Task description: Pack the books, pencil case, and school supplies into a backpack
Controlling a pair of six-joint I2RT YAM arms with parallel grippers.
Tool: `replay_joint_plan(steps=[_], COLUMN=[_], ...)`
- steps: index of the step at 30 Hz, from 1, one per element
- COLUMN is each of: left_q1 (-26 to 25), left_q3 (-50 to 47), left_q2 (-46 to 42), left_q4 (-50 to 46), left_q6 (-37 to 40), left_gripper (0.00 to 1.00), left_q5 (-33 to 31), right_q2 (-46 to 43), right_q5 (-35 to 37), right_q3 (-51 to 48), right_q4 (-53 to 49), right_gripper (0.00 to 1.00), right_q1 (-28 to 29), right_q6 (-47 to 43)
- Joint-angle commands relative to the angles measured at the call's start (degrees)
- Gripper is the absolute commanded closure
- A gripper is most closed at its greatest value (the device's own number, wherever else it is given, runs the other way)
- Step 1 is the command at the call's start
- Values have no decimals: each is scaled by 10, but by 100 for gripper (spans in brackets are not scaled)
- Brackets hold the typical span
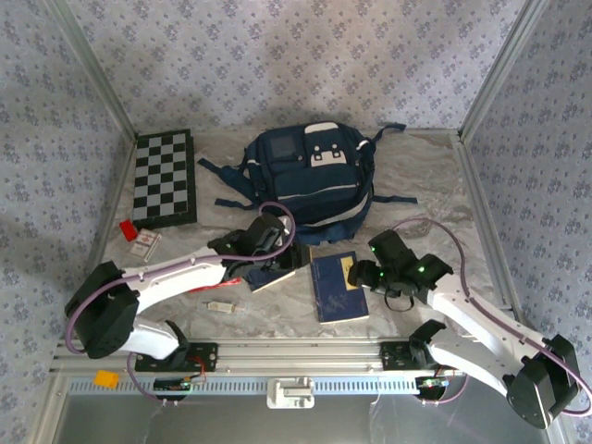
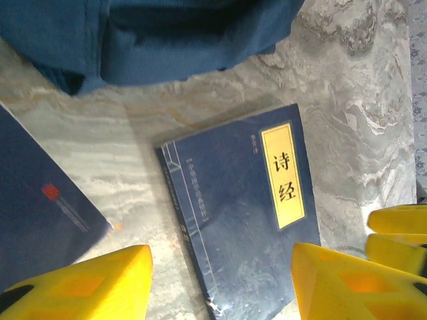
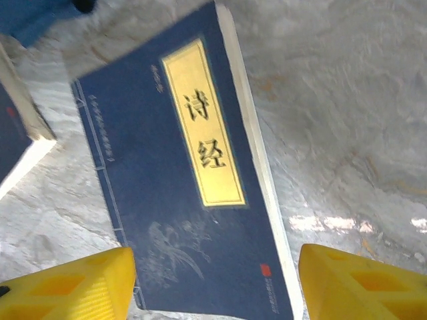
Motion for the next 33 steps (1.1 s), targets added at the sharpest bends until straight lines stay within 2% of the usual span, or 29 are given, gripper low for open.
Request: replay_joint_plan(steps=[1, 4, 7, 16, 18, 20, 23, 33], left_q1=[-27, -46, -56, -67, -67, -68, -69, -72], left_q3=[-27, -60, -60, -52, -63, -70, -51, -33], left_q2=[-17, -5, 14, 77, 86, 96, 114, 163], left_q4=[50, 107, 93, 108, 137, 176, 153, 186], left_q6=[-93, -131, -147, -177, -192, -189, -183, -179], left_gripper=[43, 40, 39, 37, 38, 38, 38, 39], left_q5=[-44, -47, -64, -31, -28, -16, -13, 29], right_q2=[-3, -8, -16, -14, -12, -13, -11, 39], right_q5=[18, 23, 29, 20, 17, 14, 13, -34], right_q3=[-27, -40, -56, -103, -107, -113, -119, -119], right_q4=[-6, -6, 4, 63, 63, 84, 94, 150], right_gripper=[32, 32, 31, 29, 29, 29, 30, 31], right_q1=[13, 21, 29, 25, 25, 26, 24, 12], right_q6=[39, 52, 64, 80, 80, 79, 76, 56])
